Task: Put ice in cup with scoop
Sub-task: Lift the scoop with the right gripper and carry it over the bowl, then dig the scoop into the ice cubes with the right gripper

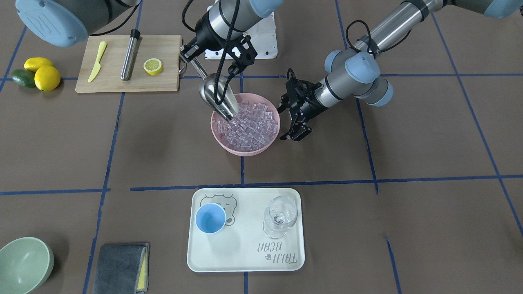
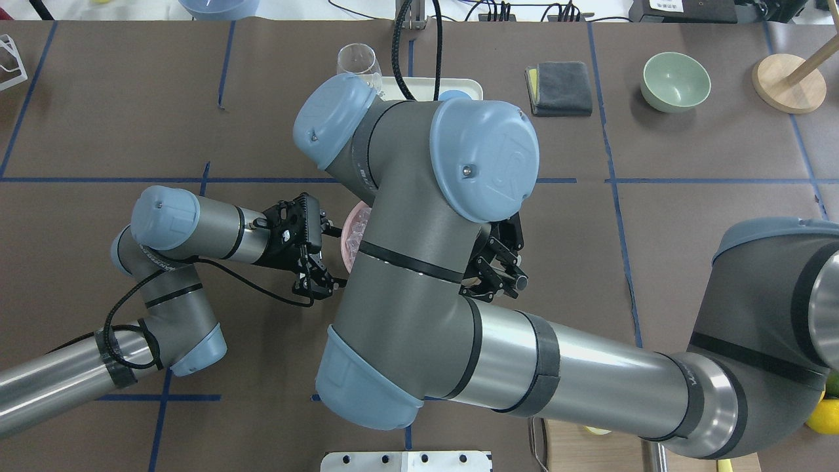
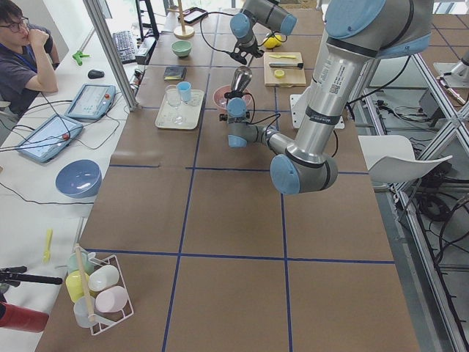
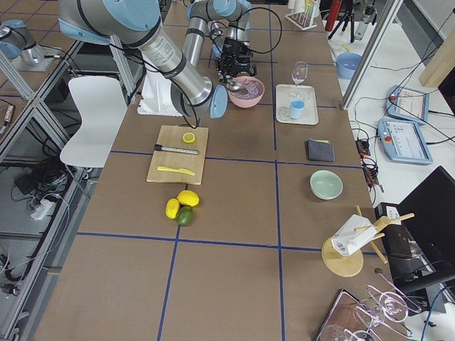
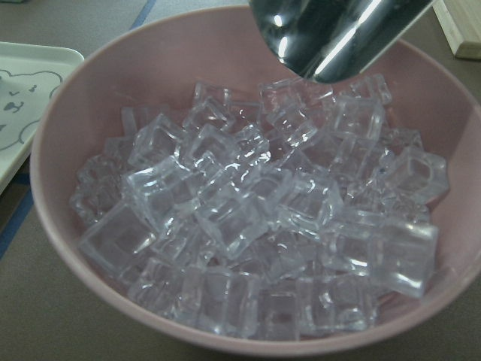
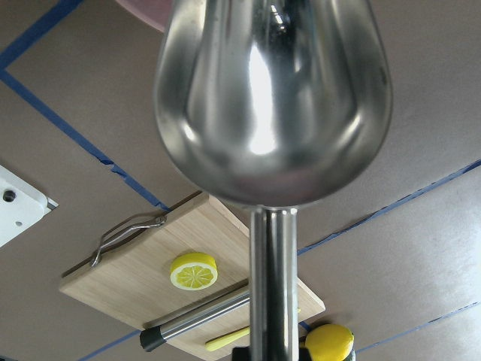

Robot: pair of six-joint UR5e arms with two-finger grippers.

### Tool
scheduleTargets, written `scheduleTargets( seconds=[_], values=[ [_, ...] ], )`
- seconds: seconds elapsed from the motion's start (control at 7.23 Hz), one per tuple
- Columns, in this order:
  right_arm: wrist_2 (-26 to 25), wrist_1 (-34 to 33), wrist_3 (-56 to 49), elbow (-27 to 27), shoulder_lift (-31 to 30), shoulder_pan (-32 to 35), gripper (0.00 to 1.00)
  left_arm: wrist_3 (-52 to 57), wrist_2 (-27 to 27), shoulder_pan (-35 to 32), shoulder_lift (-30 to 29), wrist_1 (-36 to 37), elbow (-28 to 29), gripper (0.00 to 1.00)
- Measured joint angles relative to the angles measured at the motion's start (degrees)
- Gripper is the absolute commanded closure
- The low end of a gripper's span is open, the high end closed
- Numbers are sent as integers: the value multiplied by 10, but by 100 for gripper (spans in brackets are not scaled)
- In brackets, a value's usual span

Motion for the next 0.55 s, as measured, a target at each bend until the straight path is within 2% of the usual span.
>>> scheduleTargets(
  seconds=[0.55],
  values=[
    [-10,9,-1,-50,18,-6,100,0,0,0,-1,0,0,0]
  ],
)
